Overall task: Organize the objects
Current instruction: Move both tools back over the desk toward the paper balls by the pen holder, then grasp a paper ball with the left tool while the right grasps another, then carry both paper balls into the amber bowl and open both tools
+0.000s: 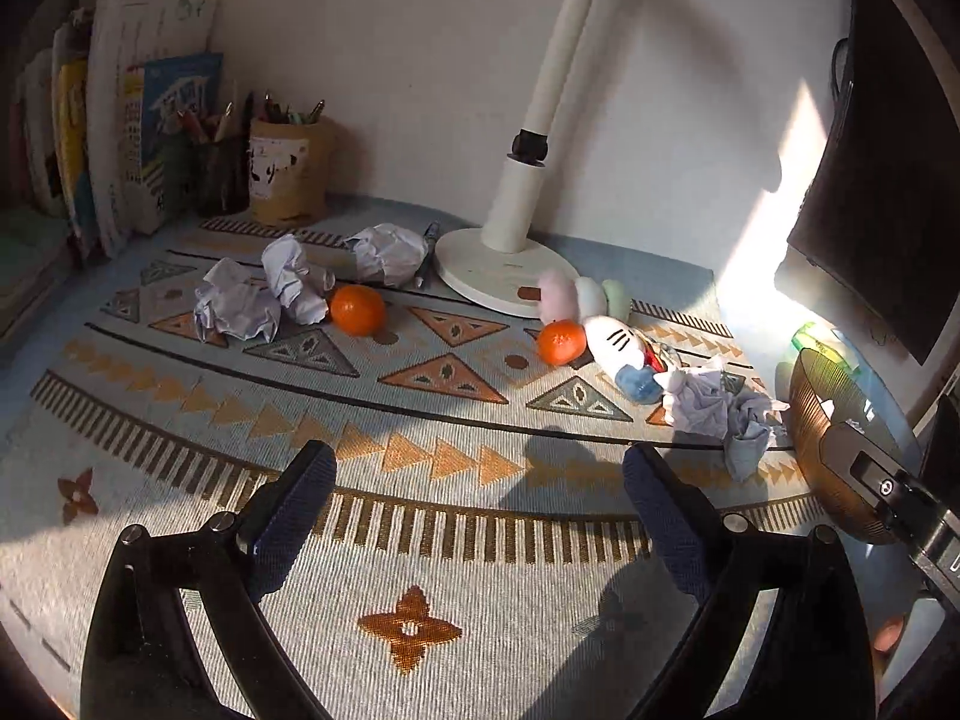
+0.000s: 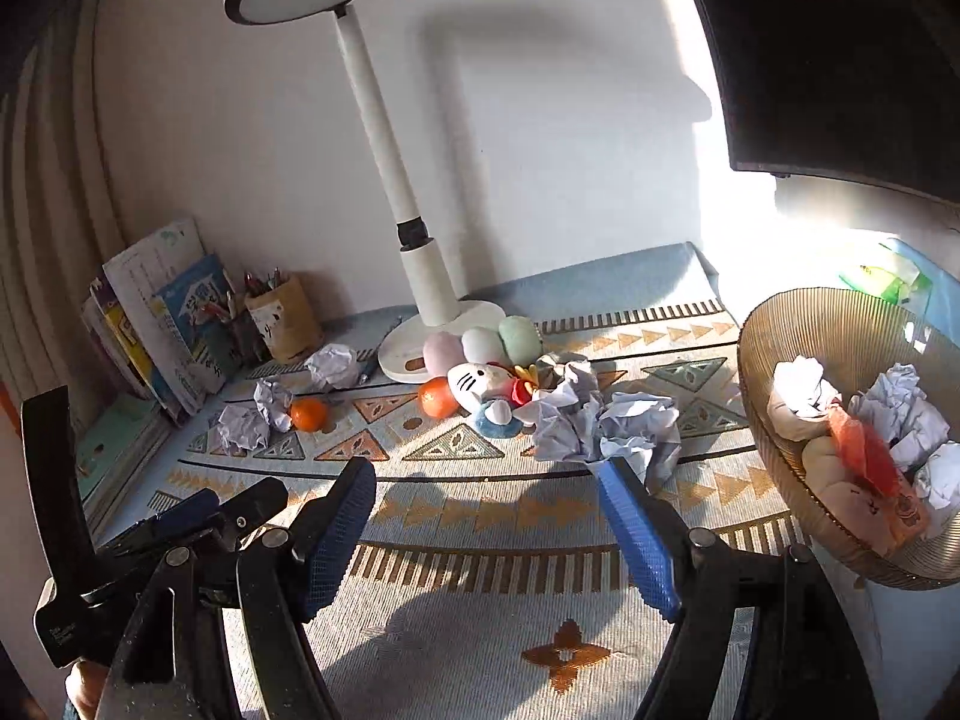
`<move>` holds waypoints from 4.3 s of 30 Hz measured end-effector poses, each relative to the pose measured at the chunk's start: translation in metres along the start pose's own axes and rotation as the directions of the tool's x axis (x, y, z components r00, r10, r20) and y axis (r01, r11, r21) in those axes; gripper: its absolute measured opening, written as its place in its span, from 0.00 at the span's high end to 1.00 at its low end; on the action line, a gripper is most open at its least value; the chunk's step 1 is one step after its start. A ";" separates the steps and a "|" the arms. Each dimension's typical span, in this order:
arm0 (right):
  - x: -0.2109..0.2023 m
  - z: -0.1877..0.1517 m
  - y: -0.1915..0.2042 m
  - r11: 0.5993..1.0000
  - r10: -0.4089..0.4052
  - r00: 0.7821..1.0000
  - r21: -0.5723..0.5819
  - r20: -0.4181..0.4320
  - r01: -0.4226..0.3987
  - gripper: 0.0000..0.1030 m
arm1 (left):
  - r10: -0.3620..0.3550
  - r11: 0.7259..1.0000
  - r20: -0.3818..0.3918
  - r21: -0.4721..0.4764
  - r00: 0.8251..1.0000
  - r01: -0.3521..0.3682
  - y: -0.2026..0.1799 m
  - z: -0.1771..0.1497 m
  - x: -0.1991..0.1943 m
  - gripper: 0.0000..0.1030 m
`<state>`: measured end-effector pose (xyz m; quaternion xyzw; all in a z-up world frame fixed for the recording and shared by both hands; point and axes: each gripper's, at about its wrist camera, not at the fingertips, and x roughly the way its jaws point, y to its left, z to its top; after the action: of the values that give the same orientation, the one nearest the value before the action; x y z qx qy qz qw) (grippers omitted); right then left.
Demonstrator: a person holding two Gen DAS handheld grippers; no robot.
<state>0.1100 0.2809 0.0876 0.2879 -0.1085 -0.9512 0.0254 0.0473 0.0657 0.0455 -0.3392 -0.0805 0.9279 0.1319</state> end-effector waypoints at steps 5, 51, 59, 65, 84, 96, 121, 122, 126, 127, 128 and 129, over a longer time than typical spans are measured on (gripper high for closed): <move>0.033 -0.021 0.025 0.993 -0.048 0.999 -0.107 -0.015 0.046 0.27 | -0.046 0.997 0.022 -0.067 0.999 0.047 0.023 -0.012 0.009 0.06; 0.272 0.063 0.219 0.895 0.289 0.869 -0.207 -0.402 -0.394 0.41 | 0.103 0.995 -0.149 0.031 0.983 -0.100 0.161 0.075 0.102 0.37; 0.263 0.066 0.209 0.894 0.324 0.873 -0.183 -0.364 -0.408 0.82 | 0.049 0.997 -0.110 0.059 0.993 -0.043 0.155 0.072 0.092 0.62; 0.198 0.082 0.178 0.897 0.356 0.893 -0.167 -0.274 -0.409 0.83 | 0.019 0.990 -0.017 0.143 1.000 -0.016 0.118 0.064 0.051 0.62; -0.015 -0.058 0.004 0.922 0.069 0.958 -0.349 -0.278 -0.167 0.73 | -0.204 0.976 -0.090 0.063 0.975 0.210 -0.022 -0.028 -0.007 0.61; -0.034 -0.095 -0.054 0.991 0.053 0.961 -0.101 -0.271 -0.083 0.37 | -0.231 0.963 -0.184 0.100 0.955 0.252 -0.046 -0.063 -0.006 0.61; -0.114 0.022 -0.182 0.921 -0.390 0.913 0.048 0.118 0.387 0.54 | -0.403 0.768 -0.090 0.509 0.911 0.390 -0.292 -0.017 0.004 0.54; -0.108 0.025 -0.189 0.921 -0.391 0.914 0.048 0.107 0.388 0.46 | -0.388 0.769 -0.079 0.522 0.918 0.370 -0.299 -0.019 0.011 0.47; -0.107 0.020 -0.209 0.881 -0.473 0.874 0.061 0.111 0.469 0.38 | -0.325 0.804 -0.061 0.508 0.944 0.310 -0.302 -0.021 0.032 0.18; -0.108 0.019 -0.212 0.881 -0.473 0.874 0.071 0.107 0.468 0.38 | -0.313 0.806 -0.061 0.510 0.948 0.299 -0.300 -0.022 0.033 0.18; -0.108 0.018 -0.216 0.882 -0.471 0.876 0.085 0.104 0.464 0.38 | -0.302 0.807 -0.054 0.517 0.952 0.286 -0.298 -0.024 0.033 0.18; -0.107 0.018 -0.218 0.882 -0.469 0.877 0.096 0.102 0.461 0.38 | -0.284 0.808 -0.044 0.527 0.958 0.264 -0.297 -0.026 0.033 0.18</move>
<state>0.1921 0.5090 0.1122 0.2473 -0.0700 -0.9410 -0.2202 0.0967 0.3597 0.0769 -0.2573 0.1268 0.8915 0.3507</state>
